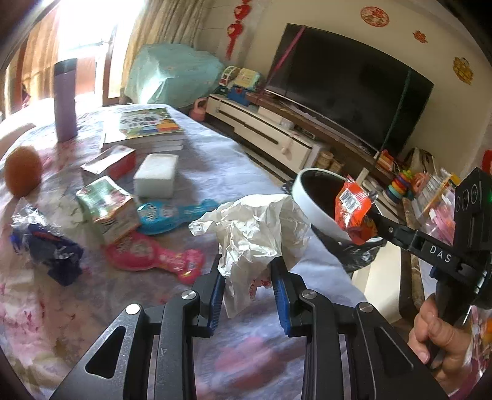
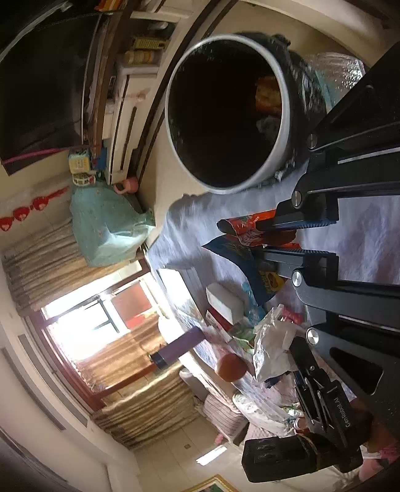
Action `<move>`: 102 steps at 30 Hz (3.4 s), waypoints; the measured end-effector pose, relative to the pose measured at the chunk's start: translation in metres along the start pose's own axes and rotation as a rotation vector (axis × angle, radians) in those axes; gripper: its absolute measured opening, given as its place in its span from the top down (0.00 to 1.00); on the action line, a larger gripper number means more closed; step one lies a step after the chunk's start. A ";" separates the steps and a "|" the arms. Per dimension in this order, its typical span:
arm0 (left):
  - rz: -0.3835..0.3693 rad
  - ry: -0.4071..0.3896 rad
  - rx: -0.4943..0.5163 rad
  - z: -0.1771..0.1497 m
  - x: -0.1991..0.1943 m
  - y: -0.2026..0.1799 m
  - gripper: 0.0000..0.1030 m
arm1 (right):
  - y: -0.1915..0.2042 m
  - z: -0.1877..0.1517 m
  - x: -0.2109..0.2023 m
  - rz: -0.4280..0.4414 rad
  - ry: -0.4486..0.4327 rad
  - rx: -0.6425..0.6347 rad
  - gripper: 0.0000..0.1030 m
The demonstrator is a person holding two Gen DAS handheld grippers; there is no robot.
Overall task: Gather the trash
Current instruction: 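Carry the white plastic bag and orange wrapper over the trash bin, then lower both items into the bin and open both grippers to release them, then move both open grippers back over the table clutter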
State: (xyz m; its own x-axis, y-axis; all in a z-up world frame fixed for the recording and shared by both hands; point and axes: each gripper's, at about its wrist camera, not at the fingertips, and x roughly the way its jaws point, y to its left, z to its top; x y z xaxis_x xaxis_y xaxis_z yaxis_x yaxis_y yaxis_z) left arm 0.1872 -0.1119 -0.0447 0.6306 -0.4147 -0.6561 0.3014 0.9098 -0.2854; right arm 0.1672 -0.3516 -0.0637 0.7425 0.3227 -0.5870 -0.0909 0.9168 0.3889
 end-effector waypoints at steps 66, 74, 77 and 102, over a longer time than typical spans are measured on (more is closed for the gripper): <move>-0.075 0.151 0.220 0.103 0.163 -0.122 0.71 | -0.125 0.055 -0.004 -0.165 0.057 0.137 0.87; -0.055 0.154 0.225 0.106 0.170 -0.129 0.64 | -0.127 0.061 0.003 -0.179 0.086 0.134 0.82; -0.052 0.143 0.225 0.106 0.168 -0.130 0.51 | -0.128 0.062 0.005 -0.182 0.092 0.135 0.66; 0.007 0.060 0.001 0.024 0.066 -0.034 0.46 | -0.049 0.018 -0.013 -0.041 0.016 0.074 0.29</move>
State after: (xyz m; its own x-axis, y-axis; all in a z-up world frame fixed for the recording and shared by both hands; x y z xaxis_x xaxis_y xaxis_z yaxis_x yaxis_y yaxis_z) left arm 0.2354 -0.1702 -0.0614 0.5887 -0.4065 -0.6987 0.2978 0.9126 -0.2800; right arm 0.1744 -0.4052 -0.0624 0.7338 0.2893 -0.6147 -0.0106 0.9095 0.4155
